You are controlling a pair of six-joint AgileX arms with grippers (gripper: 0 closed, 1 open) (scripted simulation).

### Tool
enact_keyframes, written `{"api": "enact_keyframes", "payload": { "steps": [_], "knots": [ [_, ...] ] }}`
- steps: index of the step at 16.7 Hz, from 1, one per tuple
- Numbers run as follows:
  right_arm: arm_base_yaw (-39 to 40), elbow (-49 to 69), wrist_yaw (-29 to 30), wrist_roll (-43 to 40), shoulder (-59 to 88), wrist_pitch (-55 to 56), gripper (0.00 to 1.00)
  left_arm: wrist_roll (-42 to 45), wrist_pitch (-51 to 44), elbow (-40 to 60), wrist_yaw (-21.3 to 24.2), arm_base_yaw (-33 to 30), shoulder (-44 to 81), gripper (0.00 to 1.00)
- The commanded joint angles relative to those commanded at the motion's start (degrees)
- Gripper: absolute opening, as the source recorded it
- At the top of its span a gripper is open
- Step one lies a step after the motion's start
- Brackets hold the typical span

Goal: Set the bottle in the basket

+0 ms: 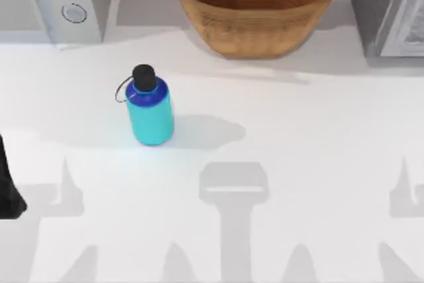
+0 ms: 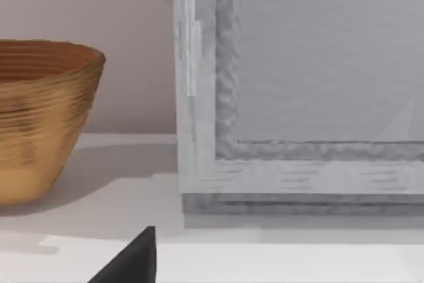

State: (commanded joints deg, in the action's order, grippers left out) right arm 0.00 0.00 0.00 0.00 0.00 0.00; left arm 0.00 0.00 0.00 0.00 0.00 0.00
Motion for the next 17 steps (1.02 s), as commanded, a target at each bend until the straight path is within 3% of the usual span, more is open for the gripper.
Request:
{"api": "enact_keyframes", "payload": {
  "steps": [5, 9, 17],
  "knots": [
    [0.0, 0.0, 0.0, 0.0, 0.0, 0.0, 1.0, 0.89, -0.09, 2.28, -0.24, -1.2, -0.04, 1.0],
    [0.0, 0.0, 0.0, 0.0, 0.0, 0.0, 1.0, 6.05, -2.11, 12.31, -1.63, -7.01, 1.28, 1.0],
    [0.0, 0.0, 0.0, 0.0, 0.0, 0.0, 1.0, 28.69, -12.57, 49.91, -7.26, -30.06, 8.78, 1.0]
  ]
}}
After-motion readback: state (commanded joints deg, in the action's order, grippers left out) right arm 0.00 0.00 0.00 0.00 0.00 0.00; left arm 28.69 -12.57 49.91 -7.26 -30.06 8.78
